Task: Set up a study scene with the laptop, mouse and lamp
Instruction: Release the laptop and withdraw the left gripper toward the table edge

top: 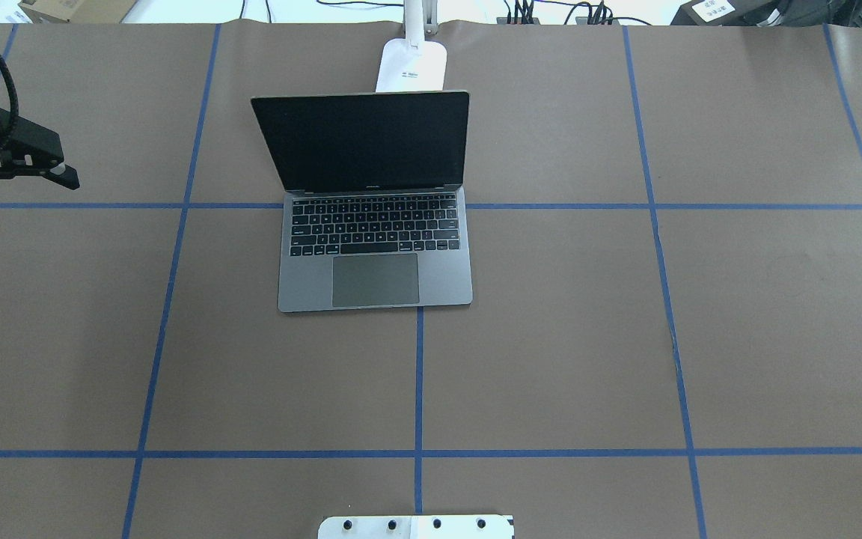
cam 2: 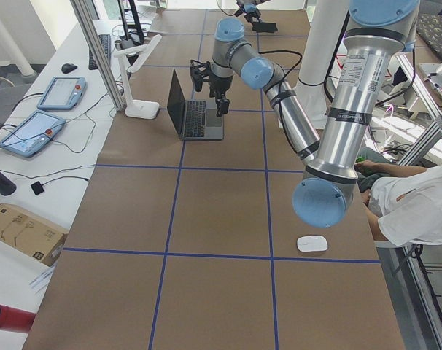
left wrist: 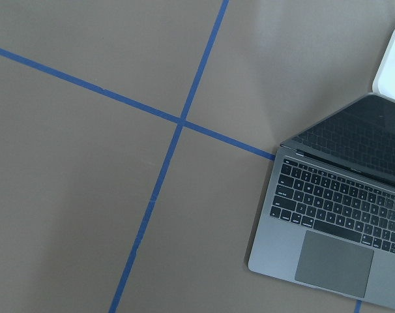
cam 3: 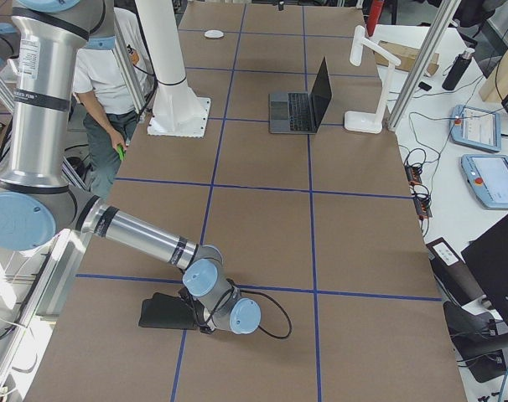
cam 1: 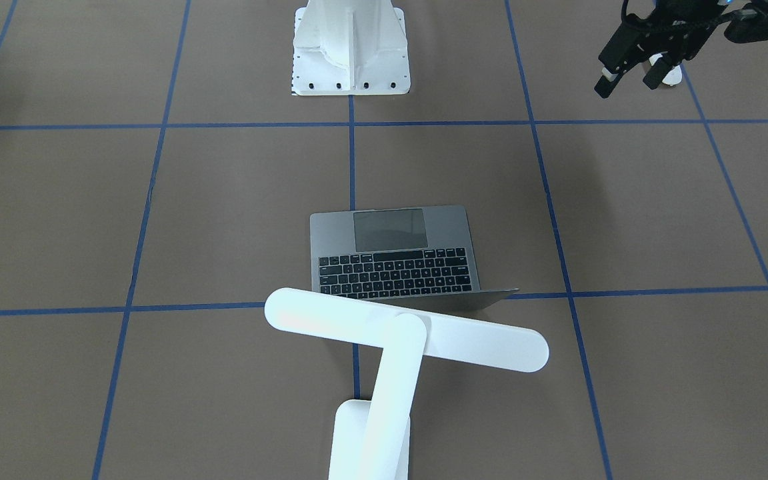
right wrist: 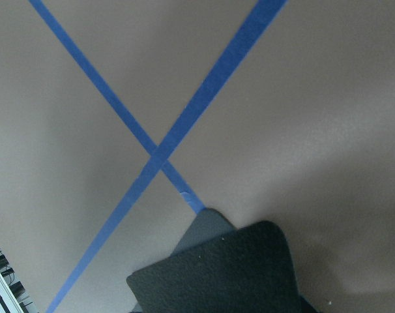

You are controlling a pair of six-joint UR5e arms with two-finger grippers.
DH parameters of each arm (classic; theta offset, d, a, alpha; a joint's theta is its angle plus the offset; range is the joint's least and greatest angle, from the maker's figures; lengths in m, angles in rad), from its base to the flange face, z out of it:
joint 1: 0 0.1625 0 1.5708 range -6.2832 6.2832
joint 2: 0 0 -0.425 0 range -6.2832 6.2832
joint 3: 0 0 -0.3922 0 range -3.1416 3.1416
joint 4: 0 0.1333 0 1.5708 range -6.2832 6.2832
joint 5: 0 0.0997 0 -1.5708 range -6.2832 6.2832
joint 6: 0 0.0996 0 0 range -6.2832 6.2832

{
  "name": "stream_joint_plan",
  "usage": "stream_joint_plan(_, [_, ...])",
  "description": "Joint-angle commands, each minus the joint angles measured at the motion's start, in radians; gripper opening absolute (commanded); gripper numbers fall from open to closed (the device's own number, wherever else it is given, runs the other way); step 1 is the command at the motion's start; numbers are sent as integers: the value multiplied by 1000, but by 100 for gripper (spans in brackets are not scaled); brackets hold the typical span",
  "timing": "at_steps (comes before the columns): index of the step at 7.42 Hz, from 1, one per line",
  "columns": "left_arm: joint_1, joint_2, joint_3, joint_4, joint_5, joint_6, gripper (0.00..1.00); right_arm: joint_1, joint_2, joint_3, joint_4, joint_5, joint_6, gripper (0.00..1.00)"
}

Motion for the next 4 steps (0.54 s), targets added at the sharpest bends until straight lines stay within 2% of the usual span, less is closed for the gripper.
stream_joint_plan(1, [0,-1,0,-2,0,-14,100,-12,-1,0,-14,24,-3,55])
stream_joint_plan(2, [0,-1,0,0,0,-15,100,-18,-1,1,-14,33,-3,37])
stream_joint_plan(3, [0,-1,0,0,0,-15,100,-25,-1,1,-14,44,-3,23])
stream_joint_plan(4, [0,-1,0,-2,2,-15,100,-29,-1,6,-14,53,-3,1])
